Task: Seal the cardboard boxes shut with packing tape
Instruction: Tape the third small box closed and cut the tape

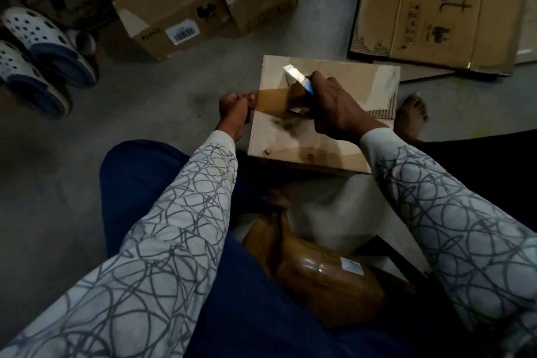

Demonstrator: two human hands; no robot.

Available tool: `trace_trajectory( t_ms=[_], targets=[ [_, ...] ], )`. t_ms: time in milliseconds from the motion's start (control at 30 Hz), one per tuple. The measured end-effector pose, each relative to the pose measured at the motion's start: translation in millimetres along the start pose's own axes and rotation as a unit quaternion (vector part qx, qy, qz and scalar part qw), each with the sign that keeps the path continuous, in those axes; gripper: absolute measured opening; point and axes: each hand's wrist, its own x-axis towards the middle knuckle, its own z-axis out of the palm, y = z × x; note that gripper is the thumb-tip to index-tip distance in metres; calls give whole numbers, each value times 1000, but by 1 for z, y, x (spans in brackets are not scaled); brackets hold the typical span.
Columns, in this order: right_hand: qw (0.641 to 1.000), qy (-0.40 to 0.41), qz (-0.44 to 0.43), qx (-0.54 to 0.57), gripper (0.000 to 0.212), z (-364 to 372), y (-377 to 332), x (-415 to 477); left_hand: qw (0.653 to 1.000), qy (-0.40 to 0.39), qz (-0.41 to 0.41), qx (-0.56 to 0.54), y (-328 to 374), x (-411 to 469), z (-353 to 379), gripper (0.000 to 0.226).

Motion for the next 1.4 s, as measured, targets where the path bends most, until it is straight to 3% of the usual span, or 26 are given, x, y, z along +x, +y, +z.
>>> trace_trajectory(
  t_ms=[67, 167, 233, 367, 467, 700, 800, 933, 1233, 1400],
  targets=[
    [1000, -3, -2, 1, 53, 0, -3, 0, 998, 14, 12, 60, 2, -2, 2, 24],
    [1000, -5, -4, 0, 56, -1, -6, 0, 975, 98, -10, 200, 2, -15, 1, 53],
    [1000, -4, -4, 3, 56, -1, -5, -1, 954, 160, 77, 242, 0, -33, 9, 34],
    [1000, 0, -8, -15, 49, 3, -7, 2, 957, 87, 184, 207, -15, -72, 36, 38],
    [999, -18, -1, -27, 49, -4, -4, 5, 944, 103, 216, 229, -28, -78, 36, 41],
    [991, -119, -9, -57, 60, -41, 2, -5, 946, 126, 211, 214, -31, -79, 39, 42],
    [989, -127, 42, -62, 58, -63, 20, -19, 945, 148, 209, 203, -31, -75, 40, 37],
    [989, -93, 99, -53, 57, -91, 42, -51, 948, 152, 190, 203, -30, -75, 42, 37],
    [979, 24, 203, -4, 26, -113, 98, -120, 952, 157, 187, 183, -29, -77, 42, 35],
    [968, 12, 250, -29, 24, -102, 111, -126, 955, 151, 183, 178, -30, -74, 41, 36]
  ],
)
